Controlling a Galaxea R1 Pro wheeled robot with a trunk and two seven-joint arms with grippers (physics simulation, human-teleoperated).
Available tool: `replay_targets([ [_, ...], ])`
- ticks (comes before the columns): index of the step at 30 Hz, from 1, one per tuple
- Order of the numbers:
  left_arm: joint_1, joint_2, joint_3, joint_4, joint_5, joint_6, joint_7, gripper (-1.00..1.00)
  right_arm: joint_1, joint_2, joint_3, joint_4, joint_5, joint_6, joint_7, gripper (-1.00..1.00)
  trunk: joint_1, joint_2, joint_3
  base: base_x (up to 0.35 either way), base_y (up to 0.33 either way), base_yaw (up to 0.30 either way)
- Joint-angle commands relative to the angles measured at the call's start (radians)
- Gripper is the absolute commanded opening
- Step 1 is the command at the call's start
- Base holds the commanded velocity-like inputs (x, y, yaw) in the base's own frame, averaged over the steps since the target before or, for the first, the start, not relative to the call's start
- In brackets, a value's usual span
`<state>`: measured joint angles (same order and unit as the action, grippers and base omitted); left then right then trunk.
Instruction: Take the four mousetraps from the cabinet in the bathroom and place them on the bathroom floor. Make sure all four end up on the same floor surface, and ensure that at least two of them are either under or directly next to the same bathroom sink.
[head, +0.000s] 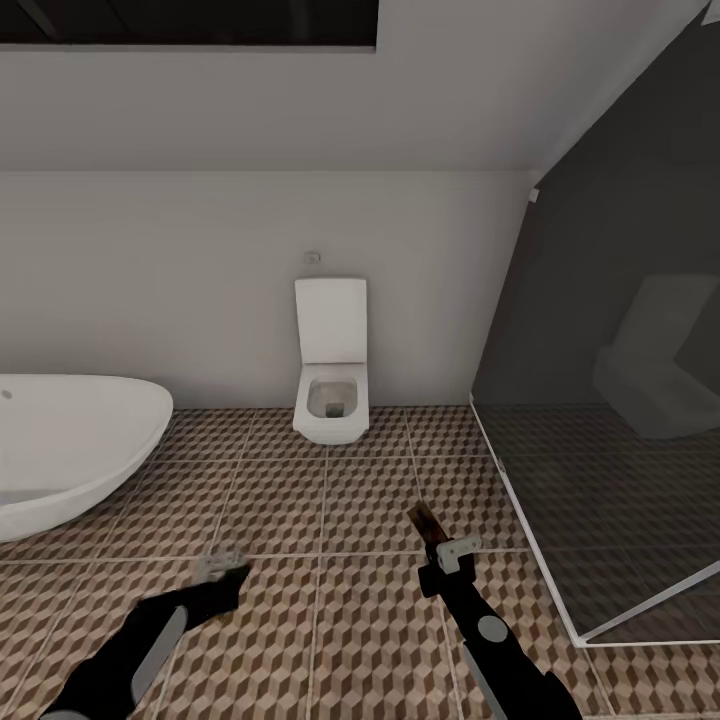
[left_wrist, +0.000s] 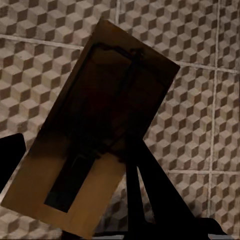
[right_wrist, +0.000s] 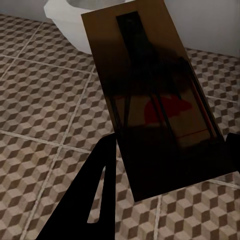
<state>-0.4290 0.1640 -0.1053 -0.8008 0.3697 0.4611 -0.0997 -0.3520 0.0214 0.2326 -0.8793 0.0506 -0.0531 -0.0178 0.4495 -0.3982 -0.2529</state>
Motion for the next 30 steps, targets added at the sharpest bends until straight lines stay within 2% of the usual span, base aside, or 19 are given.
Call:
replay_targets([
  [1, -0.001, -0.001, -0.002, -0.014, 0.003, 0.037, 0.003, -1.0, -0.001, 0.001, 0.001, 0.0, 0.004, -0.002, -0.002, -1.0, 0.001, -0.002, -0.002, 0.0, 0.0, 0.0],
  [5, -0.001, -0.012, -0.002, -0.019, 0.002, 0.066, 0.01, -1.0, -0.001, 0.001, 0.0, 0.0, 0.004, -0.002, -0.002, -1.0, 0.001, -0.002, -0.002, 0.0, 0.0, 0.0],
  [10, -0.001, -0.041, -0.002, -0.025, 0.003, 0.074, 0.124, -1.0, -0.001, 0.002, 0.0, 0.0, 0.005, -0.002, -0.002, -1.0, 0.001, -0.002, -0.002, 0.0, 0.0, 0.0],
  [12, -0.001, -0.049, -0.002, -0.027, 0.003, 0.073, 0.147, -1.0, -0.001, 0.002, 0.0, 0.0, 0.004, -0.002, -0.002, -1.0, 0.001, -0.002, -0.002, 0.0, 0.0, 0.0],
  [19, -0.001, -0.053, -0.002, -0.029, 0.002, 0.074, 0.167, -1.0, -0.001, 0.002, 0.0, 0.0, 0.005, 0.001, -0.012, -1.0, 0.001, -0.002, -0.002, 0.0, 0.0, 0.0],
  [21, -0.001, -0.052, -0.002, -0.028, 0.002, 0.074, 0.168, -1.0, -0.001, 0.003, -0.002, 0.0, 0.004, 0.007, -0.036, -1.0, 0.001, -0.002, -0.002, 0.0, 0.0, 0.0],
  [22, -0.001, -0.052, -0.001, -0.03, 0.002, 0.074, 0.17, -1.0, -0.001, 0.004, -0.003, 0.0, 0.002, 0.021, -0.07, -1.0, 0.001, -0.002, -0.002, 0.0, 0.0, 0.0],
  [24, -0.001, -0.052, 0.0, -0.034, 0.002, 0.073, 0.178, -1.0, -0.001, 0.016, -0.004, 0.0, -0.003, 0.061, -0.123, -1.0, 0.001, -0.002, -0.002, 0.0, 0.0, 0.0],
  [28, -0.001, -0.052, 0.001, -0.042, 0.002, 0.07, 0.261, -1.0, -0.001, 0.074, -0.004, -0.009, -0.007, 0.164, -0.226, -1.0, 0.001, -0.002, -0.002, 0.0, 0.0, 0.0],
  [30, -0.001, -0.052, 0.001, -0.046, 0.002, 0.069, 0.285, -1.0, -0.001, 0.091, -0.005, -0.017, -0.011, 0.202, -0.264, -1.0, 0.001, -0.002, -0.002, 0.0, 0.0, 0.0],
])
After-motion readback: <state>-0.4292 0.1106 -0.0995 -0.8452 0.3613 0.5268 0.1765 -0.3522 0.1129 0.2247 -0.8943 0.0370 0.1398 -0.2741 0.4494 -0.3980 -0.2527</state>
